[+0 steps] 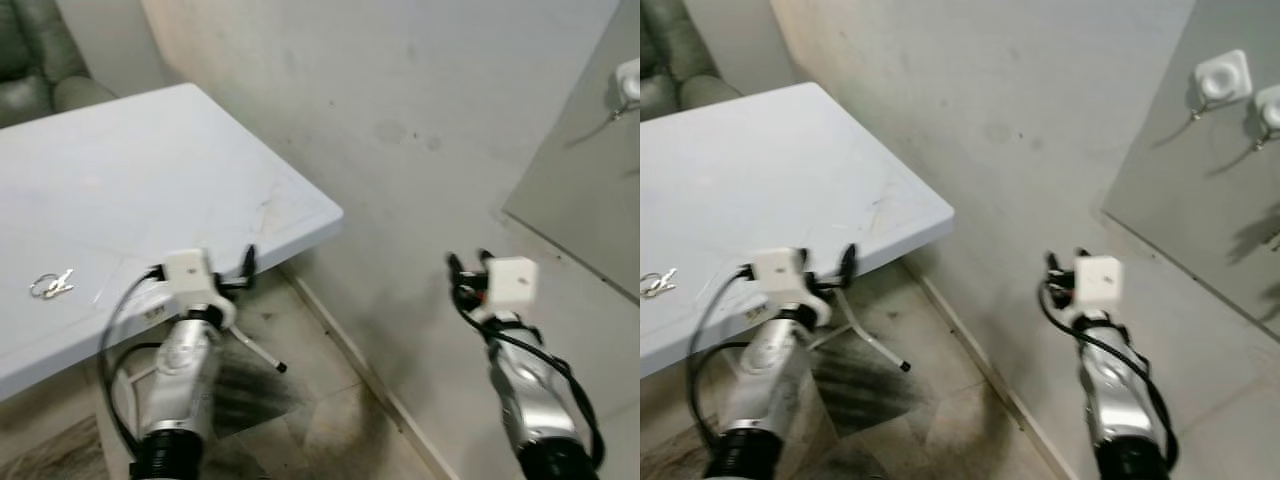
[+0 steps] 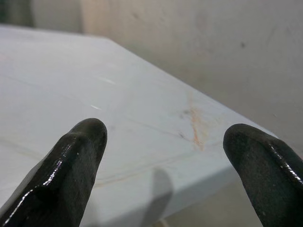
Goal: Hang keys on a hook
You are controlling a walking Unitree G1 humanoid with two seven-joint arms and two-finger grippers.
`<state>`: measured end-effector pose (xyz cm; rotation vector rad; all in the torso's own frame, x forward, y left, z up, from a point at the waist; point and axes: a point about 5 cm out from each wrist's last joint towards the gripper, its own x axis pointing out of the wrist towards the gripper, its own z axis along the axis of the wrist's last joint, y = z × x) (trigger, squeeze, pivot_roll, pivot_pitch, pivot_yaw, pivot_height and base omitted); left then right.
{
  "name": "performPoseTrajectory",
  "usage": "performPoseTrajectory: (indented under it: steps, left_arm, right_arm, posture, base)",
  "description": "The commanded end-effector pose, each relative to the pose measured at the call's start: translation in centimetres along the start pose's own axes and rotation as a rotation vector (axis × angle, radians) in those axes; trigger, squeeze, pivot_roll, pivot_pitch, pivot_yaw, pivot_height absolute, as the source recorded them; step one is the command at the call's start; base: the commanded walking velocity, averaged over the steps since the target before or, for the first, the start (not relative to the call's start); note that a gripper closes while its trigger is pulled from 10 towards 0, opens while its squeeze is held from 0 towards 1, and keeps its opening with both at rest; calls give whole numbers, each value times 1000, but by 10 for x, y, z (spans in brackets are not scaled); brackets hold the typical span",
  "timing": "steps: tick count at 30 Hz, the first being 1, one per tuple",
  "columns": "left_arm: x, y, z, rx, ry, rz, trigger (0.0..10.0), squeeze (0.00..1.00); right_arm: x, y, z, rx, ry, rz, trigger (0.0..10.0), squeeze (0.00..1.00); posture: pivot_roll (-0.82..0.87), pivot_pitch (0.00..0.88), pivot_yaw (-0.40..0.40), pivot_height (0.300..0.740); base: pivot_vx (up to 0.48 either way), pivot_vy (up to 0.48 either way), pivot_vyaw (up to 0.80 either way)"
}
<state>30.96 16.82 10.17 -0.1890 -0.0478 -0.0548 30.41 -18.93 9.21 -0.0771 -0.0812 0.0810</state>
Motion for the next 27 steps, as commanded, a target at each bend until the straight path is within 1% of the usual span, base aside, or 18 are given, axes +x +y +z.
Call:
performPoseTrajectory:
  steps: [1,9,15,27]
  left_arm:
    - [1,-9,2,6,-10,-37,10000,0]
    - [-5,-13,6,20,-31,-75,10000,0]
    - [-5,-10,7,24,-32,-63,10000,0]
    - [-3,-11,10,25,-36,-58,10000,0]
  right_arm:
    - [-2,-8,2,0,-11,-14,10000,0]
    - [-2,-9,8,0,-31,13,10000,0]
    - [-1,-10,10,-2,-35,21,10000,0]
    - [2,-10,14,-9,-43,36,10000,0]
  posture:
    - [12,0,-48,740]
    - [17,0,-49,740]
    - [19,0,-50,740]
    - [20,0,-52,740]
  base:
    - [0,0,800]
    - [0,0,800]
    - [0,0,800]
    - [0,0,800]
